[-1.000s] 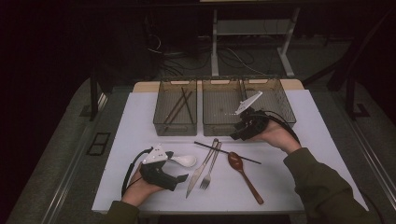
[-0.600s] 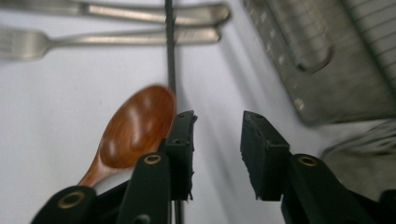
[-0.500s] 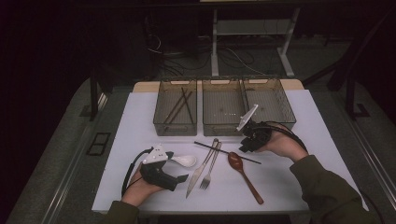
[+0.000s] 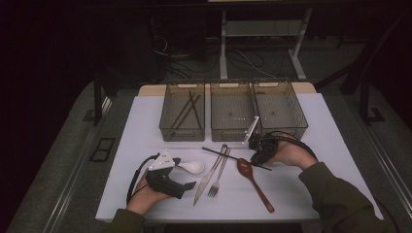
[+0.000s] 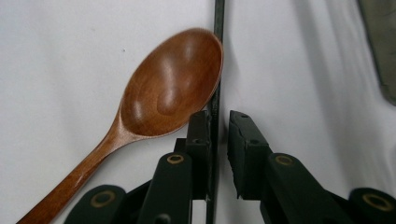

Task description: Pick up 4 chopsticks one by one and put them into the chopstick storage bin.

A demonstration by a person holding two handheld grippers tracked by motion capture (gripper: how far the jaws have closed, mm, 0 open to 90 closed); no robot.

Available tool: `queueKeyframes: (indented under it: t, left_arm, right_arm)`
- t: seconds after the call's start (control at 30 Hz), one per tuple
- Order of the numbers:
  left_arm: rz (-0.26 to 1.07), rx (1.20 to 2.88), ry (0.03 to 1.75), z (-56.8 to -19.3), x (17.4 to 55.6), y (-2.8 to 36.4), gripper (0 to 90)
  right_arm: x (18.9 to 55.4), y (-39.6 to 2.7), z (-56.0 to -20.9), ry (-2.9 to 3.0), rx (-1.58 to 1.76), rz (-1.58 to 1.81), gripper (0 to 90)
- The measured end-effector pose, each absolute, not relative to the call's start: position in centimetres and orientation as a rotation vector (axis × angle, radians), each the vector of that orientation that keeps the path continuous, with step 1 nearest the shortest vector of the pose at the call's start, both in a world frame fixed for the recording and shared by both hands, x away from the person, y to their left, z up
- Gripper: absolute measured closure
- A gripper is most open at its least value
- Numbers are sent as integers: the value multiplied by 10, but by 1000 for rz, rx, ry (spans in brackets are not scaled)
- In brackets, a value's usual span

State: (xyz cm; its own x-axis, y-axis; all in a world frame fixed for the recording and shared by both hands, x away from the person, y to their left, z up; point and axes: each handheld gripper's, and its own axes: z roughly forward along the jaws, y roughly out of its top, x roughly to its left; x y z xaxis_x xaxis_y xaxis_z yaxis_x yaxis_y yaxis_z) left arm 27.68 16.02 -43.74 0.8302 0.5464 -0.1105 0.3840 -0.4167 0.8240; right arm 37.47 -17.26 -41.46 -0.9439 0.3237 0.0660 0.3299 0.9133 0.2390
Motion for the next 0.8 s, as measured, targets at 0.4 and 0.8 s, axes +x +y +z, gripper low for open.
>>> queueKeyframes:
  t: [0.4,0.8]
  left_arm:
    - [214,2063,681,-438,277,160,0]
    - [215,2061,682,-438,277,160,0]
  right_arm:
    - [375,-166,-420,-3088,-472,-302,845]
    - [374,-164,-419,-3093,-485,-284,858]
